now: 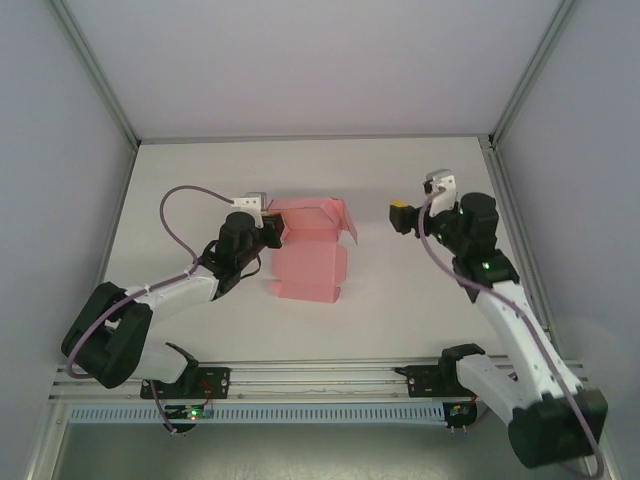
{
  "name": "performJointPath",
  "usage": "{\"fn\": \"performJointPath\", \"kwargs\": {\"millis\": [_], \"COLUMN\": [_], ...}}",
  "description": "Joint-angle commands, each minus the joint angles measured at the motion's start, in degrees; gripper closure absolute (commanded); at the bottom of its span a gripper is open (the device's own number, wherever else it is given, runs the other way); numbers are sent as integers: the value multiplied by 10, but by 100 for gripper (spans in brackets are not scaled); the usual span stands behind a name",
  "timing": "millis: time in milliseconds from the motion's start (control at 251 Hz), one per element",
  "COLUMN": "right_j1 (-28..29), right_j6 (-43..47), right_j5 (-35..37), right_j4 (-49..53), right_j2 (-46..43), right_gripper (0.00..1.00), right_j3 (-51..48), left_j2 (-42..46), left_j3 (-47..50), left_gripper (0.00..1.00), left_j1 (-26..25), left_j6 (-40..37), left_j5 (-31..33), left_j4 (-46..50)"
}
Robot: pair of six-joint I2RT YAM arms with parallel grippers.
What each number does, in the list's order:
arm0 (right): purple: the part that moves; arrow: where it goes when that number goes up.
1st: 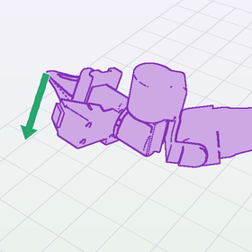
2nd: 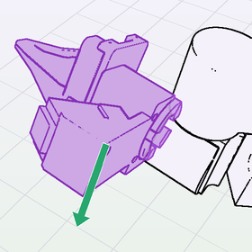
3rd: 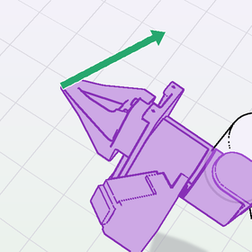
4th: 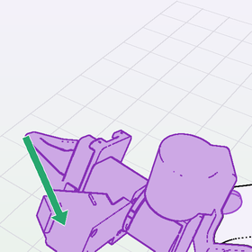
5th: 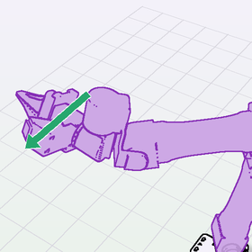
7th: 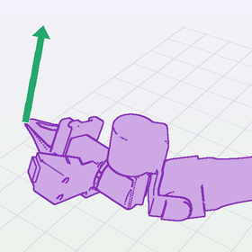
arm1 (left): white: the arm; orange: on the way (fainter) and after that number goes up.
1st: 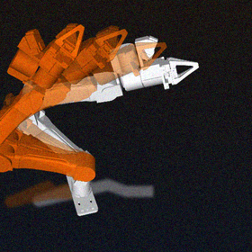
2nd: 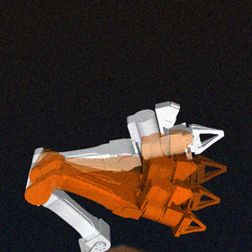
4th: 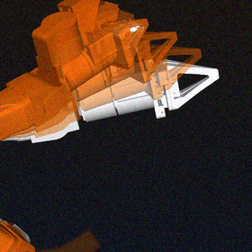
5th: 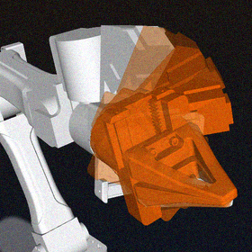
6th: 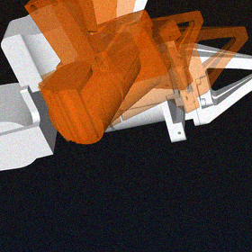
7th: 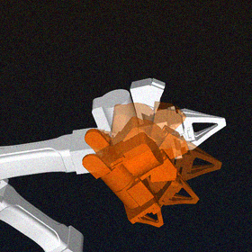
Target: Assemble paper box
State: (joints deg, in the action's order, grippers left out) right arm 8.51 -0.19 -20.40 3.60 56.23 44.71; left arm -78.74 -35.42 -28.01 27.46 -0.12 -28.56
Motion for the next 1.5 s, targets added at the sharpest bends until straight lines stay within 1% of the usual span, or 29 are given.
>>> {"fn": "performJointPath", "kwargs": {"millis": [0,56,116,172,299,375,439,543,611,658,694,742,774,802,830,890,942,978,1042,1078,1117,1141,1169,1205,1257,1333,1417,1497], "right_j1": [6,22,46,70,108,125,142,173,197,214,225,241,252,260,272,297,320,333,352,361,371,376,380,381,379,369,354,338], "right_j6": [-2,12,35,59,81,87,93,97,90,71,60,51,45,38,32,15,-2,-17,-30,-33,-35,-30,-24,-20,-14,-7,14,63], "right_j5": [-180,-214,-216,-217,-235,-227,-220,-173,-107,-38,9,62,93,120,152,247,352,422,525,584,652,688,731,782,828,862,904,942], "right_j4": [22,26,42,55,71,74,75,83,77,64,55,40,26,14,2,-25,-47,-63,-100,-116,-134,-145,-157,-165,-158,-155,-162,-203], "right_j2": [70,98,119,136,167,181,192,207,213,216,219,224,226,233,238,252,269,283,312,330,352,366,381,400,421,434,436,435], "right_gripper": [20,26,29,34,38,38,44,45,44,41,41,43,49,52,52,53,52,57,60,66,71,76,85,90,97,97,98,99], "right_j3": [40,56,69,79,98,106,110,121,126,129,132,131,130,130,129,132,136,139,142,146,154,159,165,174,188,192,184,163], "left_j2": [12,11,11,11,7,4,0,-3,-4,-4,-4,-6,-8,-9,-10,-12,-12,-12,-12,-12,-14,-15,-16,-18,-19,-23,-28,-27], "left_j3": [-2,-3,-6,-7,-10,-14,-16,-22,-23,-24,-26,-29,-29,-28,-28,-29,-34,-37,-44,-50,-59,-67,-75,-87,-108,-142,-172,-187], "left_gripper": [100,100,100,100,100,100,100,100,100,100,100,100,100,100,100,100,100,100,100,100,100,100,100,100,100,100,100,100], "left_j1": [6,6,6,6,6,6,6,6,6,6,5,6,5,5,4,-2,-11,-19,-33,-41,-51,-59,-70,-83,-100,-116,-116,-116], "left_j6": [-6,-8,-10,-12,-14,-14,-11,-12,-14,-13,-11,-11,-8,-7,-5,-2,-6,-5,0,5,10,15,20,29,57,127,206,241], "left_j5": [-13,-15,-18,-19,-22,-24,-16,-5,-6,-6,0,2,2,2,1,3,9,22,42,55,69,82,98,122,163,244,297,326], "left_j4": [1,3,6,5,5,6,7,16,17,18,23,27,28,27,25,26,31,39,52,62,77,90,105,128,179,286,406,476]}}
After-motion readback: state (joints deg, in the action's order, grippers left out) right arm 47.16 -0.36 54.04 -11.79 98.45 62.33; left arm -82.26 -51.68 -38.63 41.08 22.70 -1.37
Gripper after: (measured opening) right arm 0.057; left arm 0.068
